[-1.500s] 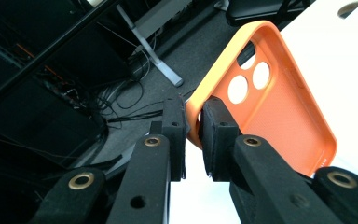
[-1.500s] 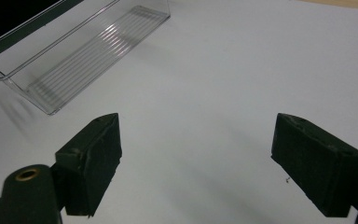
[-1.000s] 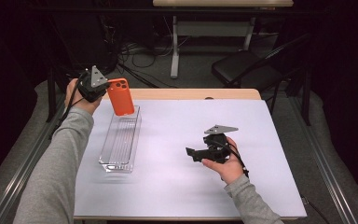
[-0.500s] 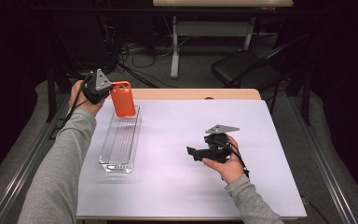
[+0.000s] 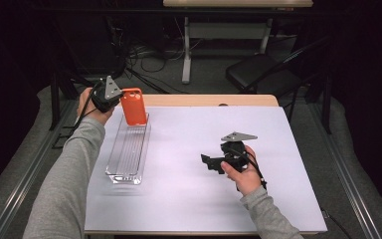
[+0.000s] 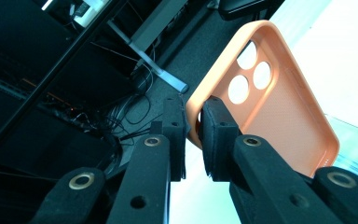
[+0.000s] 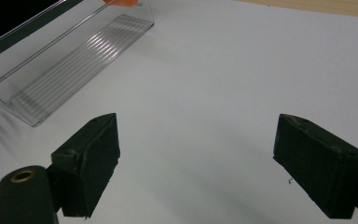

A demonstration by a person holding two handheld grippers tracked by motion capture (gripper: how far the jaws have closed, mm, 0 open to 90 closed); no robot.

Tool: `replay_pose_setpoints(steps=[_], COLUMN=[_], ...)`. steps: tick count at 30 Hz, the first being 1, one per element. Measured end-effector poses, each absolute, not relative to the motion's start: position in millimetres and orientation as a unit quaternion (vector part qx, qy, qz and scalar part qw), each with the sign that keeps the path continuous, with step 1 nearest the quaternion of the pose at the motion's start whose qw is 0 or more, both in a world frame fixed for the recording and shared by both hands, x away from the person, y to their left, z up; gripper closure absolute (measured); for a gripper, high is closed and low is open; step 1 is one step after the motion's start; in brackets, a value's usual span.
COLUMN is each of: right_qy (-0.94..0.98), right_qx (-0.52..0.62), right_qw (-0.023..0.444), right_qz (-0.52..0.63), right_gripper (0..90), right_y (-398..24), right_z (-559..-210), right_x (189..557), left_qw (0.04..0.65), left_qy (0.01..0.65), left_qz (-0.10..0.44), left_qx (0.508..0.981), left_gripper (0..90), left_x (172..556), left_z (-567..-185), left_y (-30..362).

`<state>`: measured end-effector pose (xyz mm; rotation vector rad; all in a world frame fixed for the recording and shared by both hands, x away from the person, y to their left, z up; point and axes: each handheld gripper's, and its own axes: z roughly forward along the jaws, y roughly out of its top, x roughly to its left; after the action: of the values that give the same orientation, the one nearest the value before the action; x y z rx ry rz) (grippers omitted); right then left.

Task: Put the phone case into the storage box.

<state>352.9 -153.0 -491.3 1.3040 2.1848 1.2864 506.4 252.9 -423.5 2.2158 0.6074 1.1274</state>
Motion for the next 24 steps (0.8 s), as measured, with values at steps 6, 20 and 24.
replay_pose_setpoints(steps=[6, 20, 24], right_qy=[0.757, 0.759, 0.761], right_qx=[0.450, 0.448, 0.447], right_qw=[0.145, 0.145, 0.147], right_qz=[0.450, 0.449, 0.446], right_gripper=[13.6, 13.6, 13.6], right_y=[-154, -155, -155], right_z=[-491, -494, -495], right_x=[352, 352, 352], left_qw=[0.293, 0.291, 0.289], left_qy=[0.221, 0.197, 0.195], left_qz=[0.428, 0.436, 0.439], left_qx=[0.826, 0.829, 0.828], left_gripper=[81.3, 81.3, 81.3], left_x=[507, 509, 510], left_z=[-431, -442, -446], left_y=[255, 253, 254])
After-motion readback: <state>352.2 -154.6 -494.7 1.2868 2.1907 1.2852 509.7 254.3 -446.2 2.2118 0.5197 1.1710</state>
